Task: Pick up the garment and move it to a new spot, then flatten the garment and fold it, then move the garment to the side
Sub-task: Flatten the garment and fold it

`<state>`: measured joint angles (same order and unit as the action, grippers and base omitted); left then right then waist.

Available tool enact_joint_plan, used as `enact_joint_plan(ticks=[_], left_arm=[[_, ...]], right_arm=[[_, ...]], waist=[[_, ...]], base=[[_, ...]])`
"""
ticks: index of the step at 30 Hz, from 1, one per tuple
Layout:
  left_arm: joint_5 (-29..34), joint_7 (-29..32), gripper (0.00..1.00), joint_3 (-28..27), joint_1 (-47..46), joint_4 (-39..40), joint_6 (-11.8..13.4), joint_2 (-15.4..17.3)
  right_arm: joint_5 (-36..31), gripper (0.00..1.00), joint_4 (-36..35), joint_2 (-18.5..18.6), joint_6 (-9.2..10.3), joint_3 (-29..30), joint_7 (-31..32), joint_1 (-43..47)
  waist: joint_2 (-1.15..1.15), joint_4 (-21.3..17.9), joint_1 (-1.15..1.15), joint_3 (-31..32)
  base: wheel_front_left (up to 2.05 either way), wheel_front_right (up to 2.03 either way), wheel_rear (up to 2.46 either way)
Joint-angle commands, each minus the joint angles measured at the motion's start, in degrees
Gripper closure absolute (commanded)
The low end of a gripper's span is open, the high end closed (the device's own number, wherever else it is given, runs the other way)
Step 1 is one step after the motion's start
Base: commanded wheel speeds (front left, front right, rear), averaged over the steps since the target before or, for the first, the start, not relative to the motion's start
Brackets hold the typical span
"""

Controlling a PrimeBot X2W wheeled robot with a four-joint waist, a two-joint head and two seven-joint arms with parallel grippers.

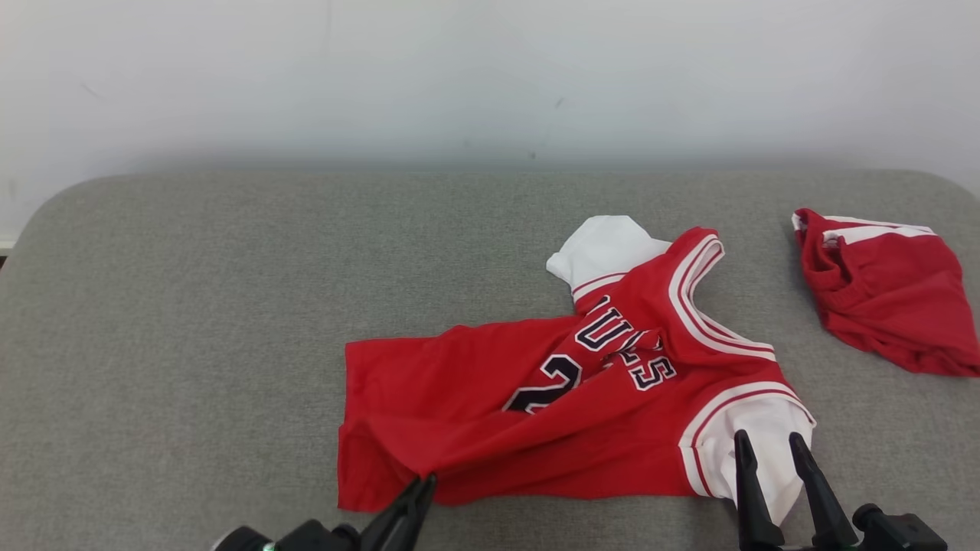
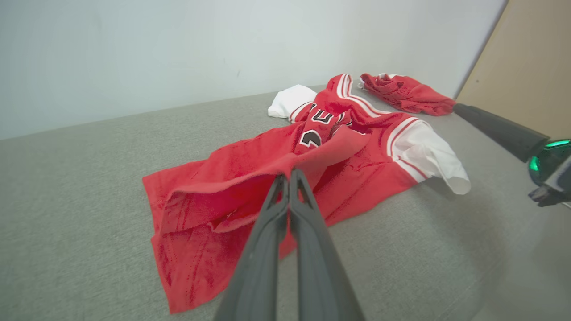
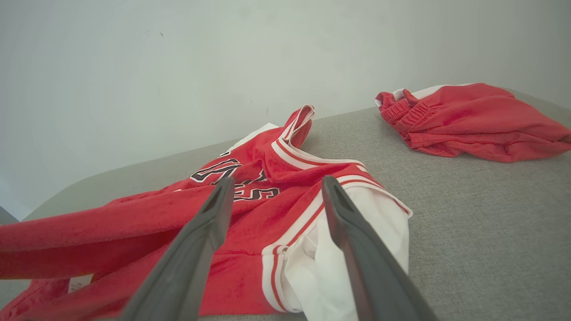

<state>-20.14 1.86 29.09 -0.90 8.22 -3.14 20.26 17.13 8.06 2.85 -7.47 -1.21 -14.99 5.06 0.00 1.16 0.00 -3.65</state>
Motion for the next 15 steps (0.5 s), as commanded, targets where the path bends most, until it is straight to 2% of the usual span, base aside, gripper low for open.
enact_joint_plan(ticks=[1, 3, 8, 10, 13, 15], left_arm=[[-0.4, 0.9, 1.0, 0.1, 1.6, 2.3, 0.6, 0.2], [-2.1, 3.3, 1.0, 0.0, 4.3, 7.7, 1.7, 0.8], [-1.7, 4.7, 1.0, -0.2, 4.6, 9.8, 2.0, 1.7], [-2.6, 4.0, 1.0, -0.4, 3.2, 8.4, 1.5, 0.9], [-0.2, 2.6, 1.0, 0.0, -0.5, 3.9, 0.5, 1.1], [-0.4, 0.5, 1.0, 0.0, -3.6, 0.4, 0.1, -0.7]], right_arm=[[0.1, 0.0, -0.1, 0.0, -0.07, 0.2, -0.2, 1.0], [-0.1, 0.0, -0.2, 0.0, -0.07, 0.7, -0.2, 1.1], [-0.6, 0.0, 0.2, 0.0, -0.07, 0.4, -0.2, 0.9], [-0.7, 0.0, 0.4, 0.0, -0.07, 0.1, -0.2, 0.4], [-0.9, 0.0, 0.6, 0.0, -0.07, -0.6, -0.2, -0.4], [-1.0, 0.0, 0.7, 0.0, -0.07, -0.9, -0.2, -0.7]], waist=[[0.0, 0.6, 0.0, 0.1], [0.0, 1.2, 0.0, 0.2], [0.0, 1.4, 0.0, 0.2], [0.0, 1.3, 0.0, 0.3], [0.0, 0.4, 0.0, 0.1], [0.0, -0.3, 0.0, -0.3]], base=[[0.0, 0.0, 0.0], [0.0, 0.0, 0.0], [0.0, 0.0, 0.0], [0.0, 0.0, 0.0], [0.0, 0.0, 0.0], [0.0, 0.0, 0.0]])
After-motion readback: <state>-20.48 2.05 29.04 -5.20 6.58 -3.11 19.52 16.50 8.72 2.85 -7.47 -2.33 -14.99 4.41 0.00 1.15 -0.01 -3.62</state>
